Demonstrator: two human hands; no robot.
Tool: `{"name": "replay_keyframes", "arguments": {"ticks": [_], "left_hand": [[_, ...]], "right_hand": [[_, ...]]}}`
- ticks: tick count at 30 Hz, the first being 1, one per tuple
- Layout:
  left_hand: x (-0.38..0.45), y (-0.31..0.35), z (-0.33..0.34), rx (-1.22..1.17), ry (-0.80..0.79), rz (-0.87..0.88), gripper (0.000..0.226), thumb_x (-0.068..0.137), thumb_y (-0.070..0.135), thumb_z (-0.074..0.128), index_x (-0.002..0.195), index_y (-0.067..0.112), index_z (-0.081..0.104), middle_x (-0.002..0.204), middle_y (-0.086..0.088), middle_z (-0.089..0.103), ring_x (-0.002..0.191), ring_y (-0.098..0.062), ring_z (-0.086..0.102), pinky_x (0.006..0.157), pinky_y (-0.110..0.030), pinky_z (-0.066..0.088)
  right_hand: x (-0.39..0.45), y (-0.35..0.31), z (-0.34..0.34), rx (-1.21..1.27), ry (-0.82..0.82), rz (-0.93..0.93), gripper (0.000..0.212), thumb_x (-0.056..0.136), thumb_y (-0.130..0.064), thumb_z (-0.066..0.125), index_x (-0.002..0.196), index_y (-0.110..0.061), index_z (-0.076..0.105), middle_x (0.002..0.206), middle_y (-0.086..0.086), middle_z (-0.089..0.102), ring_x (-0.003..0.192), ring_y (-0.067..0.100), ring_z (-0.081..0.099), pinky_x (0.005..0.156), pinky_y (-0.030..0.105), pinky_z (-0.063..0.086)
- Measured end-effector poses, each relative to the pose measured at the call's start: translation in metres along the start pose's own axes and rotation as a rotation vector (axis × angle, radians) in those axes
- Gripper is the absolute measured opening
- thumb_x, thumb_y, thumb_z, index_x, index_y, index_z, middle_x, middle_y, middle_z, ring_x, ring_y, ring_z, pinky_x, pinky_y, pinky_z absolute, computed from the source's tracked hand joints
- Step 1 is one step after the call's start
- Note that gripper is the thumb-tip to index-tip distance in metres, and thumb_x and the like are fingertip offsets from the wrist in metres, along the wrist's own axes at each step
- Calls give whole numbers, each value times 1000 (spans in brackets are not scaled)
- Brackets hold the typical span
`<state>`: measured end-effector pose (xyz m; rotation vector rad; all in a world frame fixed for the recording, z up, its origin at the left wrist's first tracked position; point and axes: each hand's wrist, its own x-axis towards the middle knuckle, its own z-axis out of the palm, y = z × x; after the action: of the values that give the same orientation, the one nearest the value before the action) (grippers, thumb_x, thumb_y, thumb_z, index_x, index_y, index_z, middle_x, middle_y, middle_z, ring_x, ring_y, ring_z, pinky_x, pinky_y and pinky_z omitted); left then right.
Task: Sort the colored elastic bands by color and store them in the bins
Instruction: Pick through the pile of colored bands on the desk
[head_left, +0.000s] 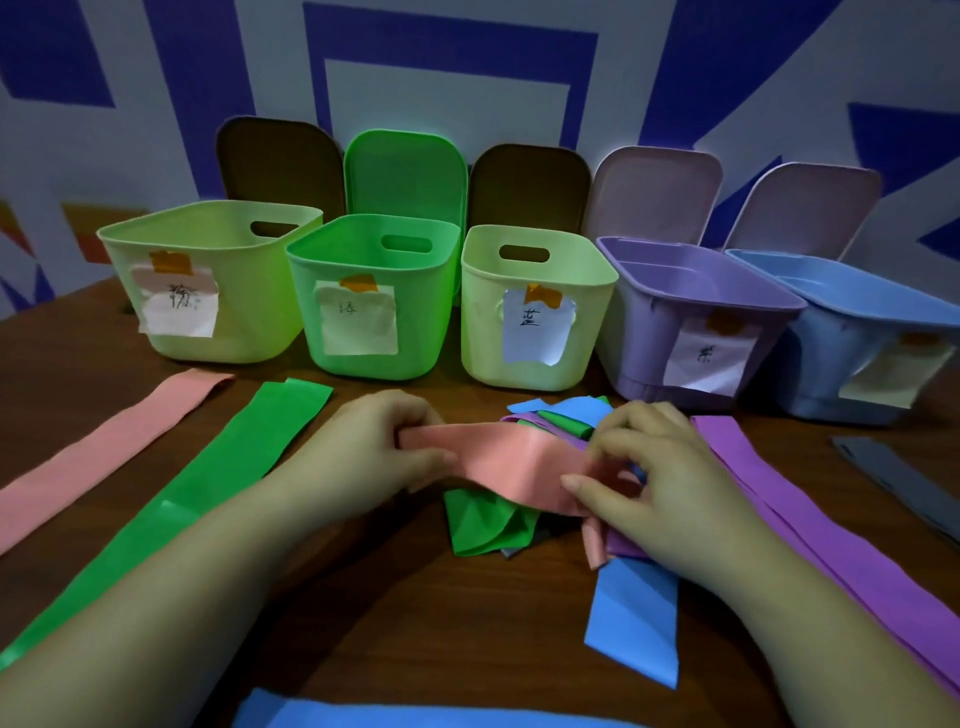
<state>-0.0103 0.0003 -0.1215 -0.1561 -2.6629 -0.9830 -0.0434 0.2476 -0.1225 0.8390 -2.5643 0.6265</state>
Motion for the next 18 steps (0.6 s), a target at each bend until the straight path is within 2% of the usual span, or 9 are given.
{"name": "replay_keyframes", "arguments": {"ticks": [2, 3, 6, 8, 10, 13, 16, 18], "left_hand": [[-1, 4, -2, -215, -28, -92, 17, 72, 25, 81, 72, 20, 64, 63, 4, 61, 57, -11, 56, 54, -26, 46], [-1, 7, -3, -347, -52, -138, 19, 69, 24, 83, 73, 17, 65, 62, 1, 63, 56, -10, 57, 52, -24, 46], [-1, 10, -5, -751, -46, -234, 17, 60, 20, 76, 71, 12, 68, 66, -3, 67, 59, -12, 61, 55, -17, 50], [0, 10, -7, -909, -17, -255, 12, 61, 18, 70, 70, 10, 68, 67, -7, 66, 57, -13, 59, 56, -17, 50], [0, 11, -8, -991, 3, -251, 11, 64, 17, 68, 72, 9, 68, 68, -9, 64, 57, -13, 57, 55, -18, 50], [0, 17, -11, -1070, 69, -223, 9, 65, 17, 65, 66, 13, 72, 65, -2, 65, 58, -9, 59, 56, -17, 51], [0, 20, -15, -1072, 164, -180, 9, 69, 17, 60, 71, 13, 68, 65, 3, 64, 62, -6, 59, 62, -16, 51], [0, 19, -20, -1074, 246, -186, 11, 71, 18, 60, 79, 12, 62, 66, 5, 65, 66, -5, 60, 68, -18, 53]], "right_hand": [[-2, -2, -7, 123, 4, 23, 19, 74, -38, 71, 81, -22, 64, 89, -8, 59, 87, 4, 45, 78, 17, 36], [-2, -4, -11, 182, 1, 40, 18, 75, -39, 70, 80, -24, 62, 87, -7, 60, 85, 5, 49, 78, 18, 39], [-5, -6, -15, 244, 22, 49, 18, 75, -42, 69, 76, -29, 58, 77, -8, 61, 77, 7, 55, 70, 26, 44], [-5, -9, -16, 277, 49, 47, 15, 75, -38, 72, 73, -34, 57, 77, -9, 62, 75, 2, 57, 61, 17, 45], [-7, -12, -17, 299, 56, 39, 22, 75, -34, 76, 71, -42, 56, 78, -15, 64, 72, -5, 59, 59, 9, 44], [-8, -16, -23, 244, 14, 43, 15, 75, -49, 71, 74, -43, 57, 80, -23, 63, 74, -5, 58, 63, 14, 44], [-7, -13, -27, 54, -105, 142, 28, 76, -58, 59, 79, -30, 58, 72, -6, 63, 69, 6, 55, 64, 29, 44], [-6, -11, -28, -10, -158, 206, 32, 79, -57, 59, 82, -26, 57, 71, -1, 60, 67, 9, 53, 62, 33, 43]]}}
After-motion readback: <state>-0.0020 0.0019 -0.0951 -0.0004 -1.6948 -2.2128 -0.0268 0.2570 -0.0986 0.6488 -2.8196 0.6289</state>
